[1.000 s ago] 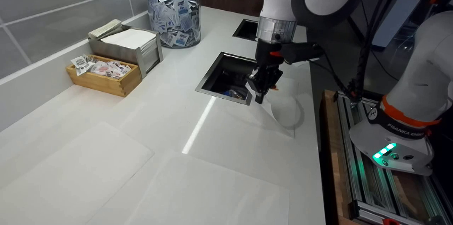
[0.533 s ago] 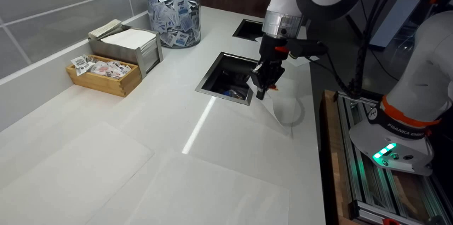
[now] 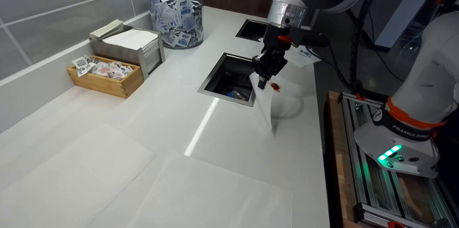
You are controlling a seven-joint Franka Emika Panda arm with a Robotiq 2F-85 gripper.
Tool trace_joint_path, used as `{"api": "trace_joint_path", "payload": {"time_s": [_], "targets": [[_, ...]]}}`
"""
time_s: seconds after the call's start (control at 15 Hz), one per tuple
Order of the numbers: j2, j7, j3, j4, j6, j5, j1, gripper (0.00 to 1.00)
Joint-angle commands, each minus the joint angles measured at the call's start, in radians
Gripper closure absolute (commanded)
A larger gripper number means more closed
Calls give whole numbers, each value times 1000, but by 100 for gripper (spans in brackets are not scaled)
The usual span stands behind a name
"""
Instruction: Fold the white tissue on the left in half from left to right, pick up the folded tissue and put it in the left bin
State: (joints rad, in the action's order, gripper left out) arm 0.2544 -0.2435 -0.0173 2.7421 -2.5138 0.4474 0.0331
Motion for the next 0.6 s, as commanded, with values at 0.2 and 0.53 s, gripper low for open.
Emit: {"api": "trace_joint_path", "payload": {"time_s": [0.2,0.53], "targets": [[28,43,-38,5,2,-59,-66,100],[36,45,-46,12,3,-140,-109,100]]}}
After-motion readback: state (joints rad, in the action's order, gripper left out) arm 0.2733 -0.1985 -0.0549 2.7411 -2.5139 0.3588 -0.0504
